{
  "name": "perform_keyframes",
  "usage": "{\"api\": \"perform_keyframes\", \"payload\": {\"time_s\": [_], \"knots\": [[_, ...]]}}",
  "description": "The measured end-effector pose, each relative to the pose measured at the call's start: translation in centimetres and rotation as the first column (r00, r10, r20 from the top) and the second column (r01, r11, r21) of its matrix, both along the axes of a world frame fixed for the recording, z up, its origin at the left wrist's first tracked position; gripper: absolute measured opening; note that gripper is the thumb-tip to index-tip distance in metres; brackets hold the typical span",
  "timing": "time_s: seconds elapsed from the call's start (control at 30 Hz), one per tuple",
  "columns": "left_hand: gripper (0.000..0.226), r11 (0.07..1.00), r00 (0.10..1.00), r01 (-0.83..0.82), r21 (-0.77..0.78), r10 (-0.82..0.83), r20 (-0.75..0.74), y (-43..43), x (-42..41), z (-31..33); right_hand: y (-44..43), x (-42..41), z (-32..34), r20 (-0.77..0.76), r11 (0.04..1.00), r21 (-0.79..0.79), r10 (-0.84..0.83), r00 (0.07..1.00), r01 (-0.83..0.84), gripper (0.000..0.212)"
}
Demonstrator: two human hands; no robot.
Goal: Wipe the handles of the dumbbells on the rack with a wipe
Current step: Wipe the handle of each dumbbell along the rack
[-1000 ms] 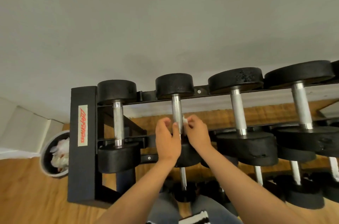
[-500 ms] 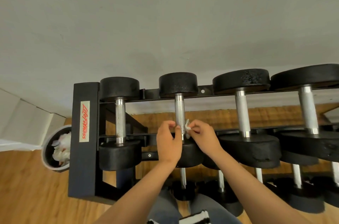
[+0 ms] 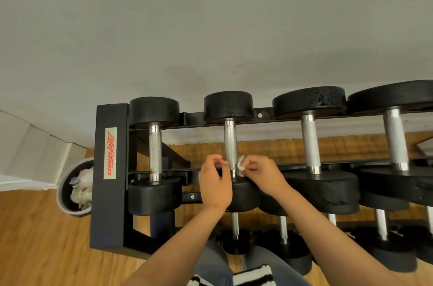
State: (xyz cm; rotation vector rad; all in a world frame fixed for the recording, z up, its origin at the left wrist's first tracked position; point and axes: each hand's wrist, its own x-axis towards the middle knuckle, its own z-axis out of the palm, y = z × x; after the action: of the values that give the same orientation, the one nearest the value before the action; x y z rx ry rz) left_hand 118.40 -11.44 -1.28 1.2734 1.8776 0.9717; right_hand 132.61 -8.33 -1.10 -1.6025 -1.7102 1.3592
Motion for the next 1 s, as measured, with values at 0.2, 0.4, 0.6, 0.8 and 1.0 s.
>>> {"api": "perform_keyframes", "payload": {"time_s": [0.2, 0.4, 0.6, 0.8, 1.0], "knots": [[0.012, 1.000, 1.000, 0.001, -0.015, -0.001, 0.012, -0.1, 0.1, 0.3, 0.7, -1.1, 0.5, -0.023, 0.992, 0.091, -0.089, 0.996, 0.091, 0.008], [0.013, 1.000, 1.000, -0.008, -0.027, 0.008, 0.005, -0.1, 0.1, 0.1, 0.2, -0.1, 0.1, 0.015, 0.998, 0.026, 0.061, 0.998, -0.062, 0.009], [0.012, 1.000, 1.000, -0.020, -0.022, 0.020, 0.005, -0.2, 0.1, 0.1, 1.1, -1.2, 0.8, 0.227, 0.976, 0.181, 0.074, 0.971, -0.117, 0.012], [0.010, 1.000, 1.000, -0.018, -0.012, 0.018, 0.011, -0.1, 0.0, -0.1, 0.5, -0.9, 0.9, 0.294, 0.964, 0.099, 0.208, 0.933, -0.246, 0.010], [0.016, 0.999, 0.999, -0.026, -0.023, 0.026, 0.026, -0.2, 0.0, -0.1, 1.8, -1.9, 1.5, 0.224, 0.985, 0.165, 0.012, 0.974, -0.051, 0.011]]}}
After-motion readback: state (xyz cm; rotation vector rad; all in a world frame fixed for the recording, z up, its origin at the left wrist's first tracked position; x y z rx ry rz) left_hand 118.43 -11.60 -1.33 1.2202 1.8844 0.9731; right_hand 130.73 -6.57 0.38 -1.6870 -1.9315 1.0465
